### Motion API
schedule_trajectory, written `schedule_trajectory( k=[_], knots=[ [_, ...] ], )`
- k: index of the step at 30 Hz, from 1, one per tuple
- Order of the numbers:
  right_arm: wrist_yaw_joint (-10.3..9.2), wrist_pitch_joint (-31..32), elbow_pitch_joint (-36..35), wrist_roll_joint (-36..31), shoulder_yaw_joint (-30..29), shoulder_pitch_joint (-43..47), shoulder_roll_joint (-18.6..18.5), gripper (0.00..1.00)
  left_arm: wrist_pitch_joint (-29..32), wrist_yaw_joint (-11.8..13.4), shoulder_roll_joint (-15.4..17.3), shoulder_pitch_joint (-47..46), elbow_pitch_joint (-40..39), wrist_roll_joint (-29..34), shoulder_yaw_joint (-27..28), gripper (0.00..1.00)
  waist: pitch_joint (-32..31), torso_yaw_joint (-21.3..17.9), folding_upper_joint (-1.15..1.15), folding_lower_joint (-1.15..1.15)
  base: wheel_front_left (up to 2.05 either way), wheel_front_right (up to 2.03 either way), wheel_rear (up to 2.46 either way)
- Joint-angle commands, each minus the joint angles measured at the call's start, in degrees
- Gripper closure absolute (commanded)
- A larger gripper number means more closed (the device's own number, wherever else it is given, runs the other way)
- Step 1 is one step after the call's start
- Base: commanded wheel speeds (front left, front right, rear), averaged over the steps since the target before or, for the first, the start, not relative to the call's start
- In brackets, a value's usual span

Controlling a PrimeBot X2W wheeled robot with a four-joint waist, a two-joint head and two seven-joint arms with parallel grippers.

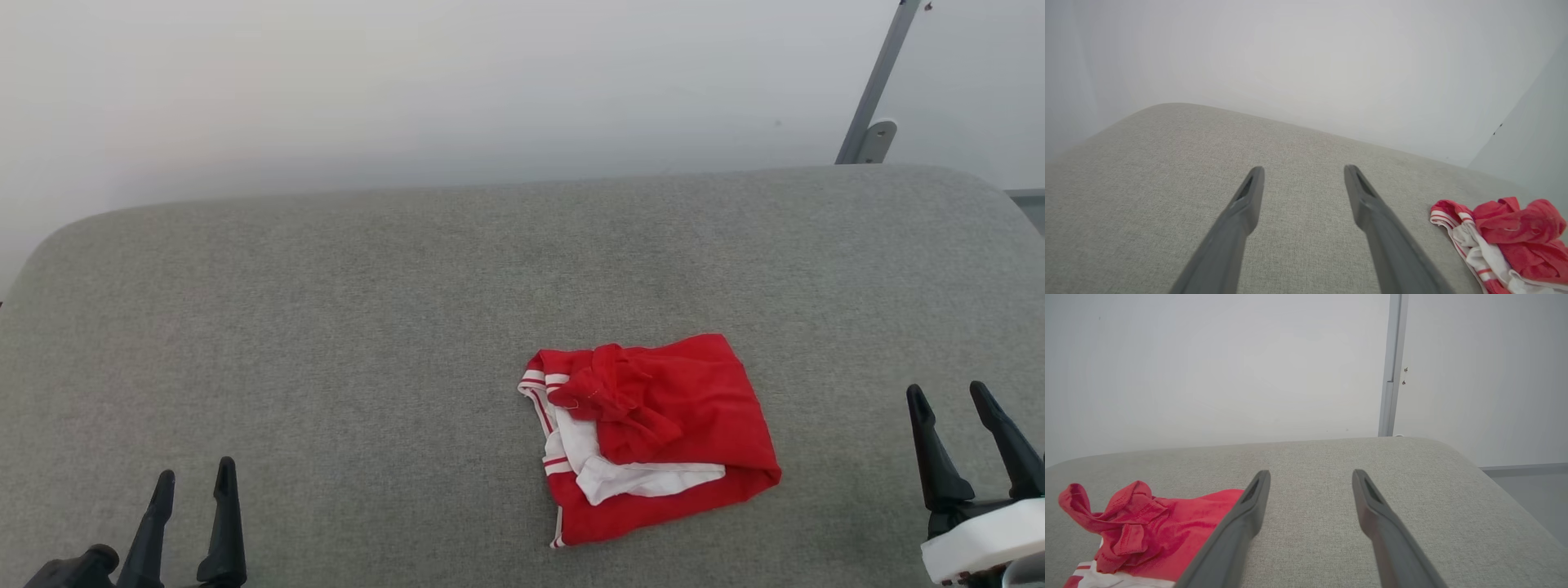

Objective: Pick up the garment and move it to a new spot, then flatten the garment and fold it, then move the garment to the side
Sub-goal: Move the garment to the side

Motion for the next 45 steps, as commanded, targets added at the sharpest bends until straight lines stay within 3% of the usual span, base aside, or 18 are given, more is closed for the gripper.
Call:
schedule_trajectory(
  k=[1, 12, 19, 24, 36, 45],
  knots=[
    [0.0, -0.3, -0.2, -0.1, -0.1, 0.7, 0.3, 0.0, -0.3, -0.2, -0.1, 0.3, -0.2, 0.4, 0.1, 0.0, 0.0, 0.2, 0.0, 0.0, 0.0, 0.0, 0.0],
    [0.0, -0.3, 0.0, -0.3, 0.3, 0.6, 0.8, 0.0, -0.3, -0.2, -0.1, -0.3, 0.2, 1.1, -0.7, 0.0, 0.5, 0.9, 0.0, 0.0, 0.0, 0.0, 0.0],
    [0.0, 1.7, 3.1, 2.7, 5.6, -2.6, -1.1, 0.0, -0.3, -0.2, 0.3, -1.1, 0.1, 0.9, -1.0, 0.0, 1.5, 1.1, 0.0, 0.0, 0.0, 0.0, 0.0],
    [-0.01, 10.1, 4.7, 7.7, 14.5, -8.8, -5.1, 0.0, -0.3, -0.2, 0.5, -2.5, 0.1, 0.7, -1.6, 0.0, 3.8, 1.4, 0.0, 0.0, 0.0, 0.0, 0.0],
    [0.0, 30.3, 6.8, 17.7, 28.6, -22.8, -13.5, 0.0, -0.3, -0.2, -0.2, -6.8, 0.7, 0.4, -4.1, 0.0, 10.0, 4.7, 0.0, 0.0, 0.0, 0.0, 0.0],
    [-0.01, 43.8, 10.3, 23.8, 35.1, -29.8, -14.5, 0.0, -0.3, -0.2, -0.2, -9.6, 1.8, 0.0, -6.8, 0.0, 13.0, 7.6, 0.0, 0.0, 0.0, 0.0, 0.0]
  ],
)
